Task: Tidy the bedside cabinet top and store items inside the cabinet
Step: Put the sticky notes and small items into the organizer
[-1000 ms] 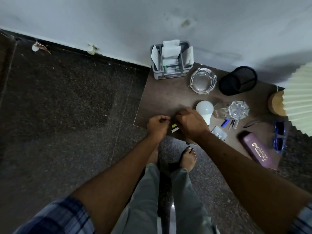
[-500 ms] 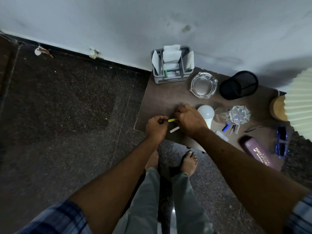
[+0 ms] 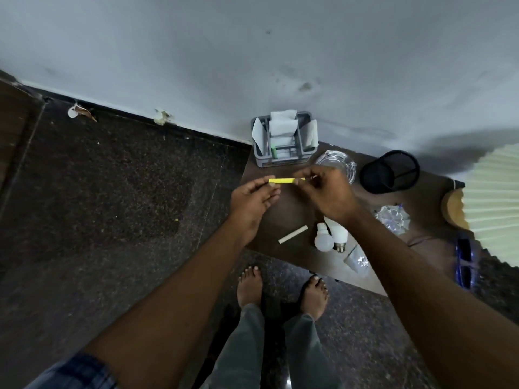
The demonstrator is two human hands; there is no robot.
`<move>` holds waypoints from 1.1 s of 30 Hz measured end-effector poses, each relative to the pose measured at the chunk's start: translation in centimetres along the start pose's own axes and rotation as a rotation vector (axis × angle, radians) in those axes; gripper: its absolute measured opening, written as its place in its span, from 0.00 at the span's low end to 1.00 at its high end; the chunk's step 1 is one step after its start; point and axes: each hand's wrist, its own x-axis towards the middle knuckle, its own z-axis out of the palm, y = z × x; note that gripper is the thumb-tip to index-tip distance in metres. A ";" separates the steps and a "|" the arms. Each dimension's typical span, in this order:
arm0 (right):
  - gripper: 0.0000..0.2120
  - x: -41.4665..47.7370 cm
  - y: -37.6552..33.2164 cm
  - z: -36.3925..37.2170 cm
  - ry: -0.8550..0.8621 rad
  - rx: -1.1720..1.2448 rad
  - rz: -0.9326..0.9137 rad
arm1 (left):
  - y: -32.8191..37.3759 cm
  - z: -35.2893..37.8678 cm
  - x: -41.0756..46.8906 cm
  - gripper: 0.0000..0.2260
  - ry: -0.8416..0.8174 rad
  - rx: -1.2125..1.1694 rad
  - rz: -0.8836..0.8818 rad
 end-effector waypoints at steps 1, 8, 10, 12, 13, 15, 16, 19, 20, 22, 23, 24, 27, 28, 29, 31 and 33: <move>0.07 0.2 -0.4 -0.3 0.035 0.079 0.039 | 0.4 0.5 -0.1 0.09 0.002 -0.033 -0.002; 0.11 2.4 -3.2 -2.0 0.335 0.353 0.061 | 2.5 4.2 0.3 0.06 0.011 -0.086 0.022; 0.08 3.2 -3.5 -2.2 0.393 0.178 -0.004 | 2.9 4.5 0.8 0.05 0.029 -0.088 0.015; 0.06 3.9 -4.0 -2.3 0.403 0.006 -0.073 | 3.1 4.5 1.1 0.07 0.060 -0.072 0.013; 0.06 4.2 -4.2 -2.3 0.396 -0.065 -0.093 | 3.1 4.5 1.1 0.08 0.073 -0.056 0.011; 0.07 4.8 -4.5 -2.0 0.365 -0.218 -0.123 | 2.8 4.2 1.0 0.09 0.089 -0.023 0.010; 0.07 5.0 -4.5 -1.8 0.342 -0.301 -0.139 | 2.6 4.1 0.9 0.10 0.096 -0.012 0.009; 0.08 5.8 -4.5 -1.0 0.262 -0.512 -0.179 | 1.6 3.3 0.5 0.10 0.106 0.005 -0.012; 0.09 6.1 -4.5 -0.7 0.232 -0.569 -0.178 | 1.1 3.0 0.4 0.10 0.106 0.011 -0.024; 0.10 6.6 -4.4 0.0 0.168 -0.654 -0.178 | 0.2 2.4 0.2 0.10 0.117 0.032 -0.051; 0.11 6.6 -4.4 0.2 0.142 -0.667 -0.178 | -0.3 2.1 0.1 0.09 0.122 0.046 -0.061; 0.11 6.6 -4.5 0.4 0.127 -0.661 -0.181 | -0.7 1.8 0.0 0.09 0.124 0.054 -0.070; 0.09 5.7 -4.3 0.4 0.180 -0.555 -0.217 | -1.9 1.0 0.0 0.08 0.136 0.085 -0.095; 0.08 5.2 -4.0 0.3 0.192 -0.496 -0.228 | -2.3 0.7 0.2 0.08 0.143 0.104 -0.100; 0.06 4.6 -3.7 0.3 0.171 -0.440 -0.236 | -2.7 0.5 0.1 0.07 0.147 0.126 -0.101; 0.04 2.9 -2.9 0.4 0.065 -0.377 -0.245 | -3.4 0.0 0.0 0.07 0.161 0.192 -0.095; 0.03 0.9 -1.7 0.7 -0.046 -0.376 -0.245 | -4.2 -0.4 -0.2 0.07 0.162 0.281 -0.076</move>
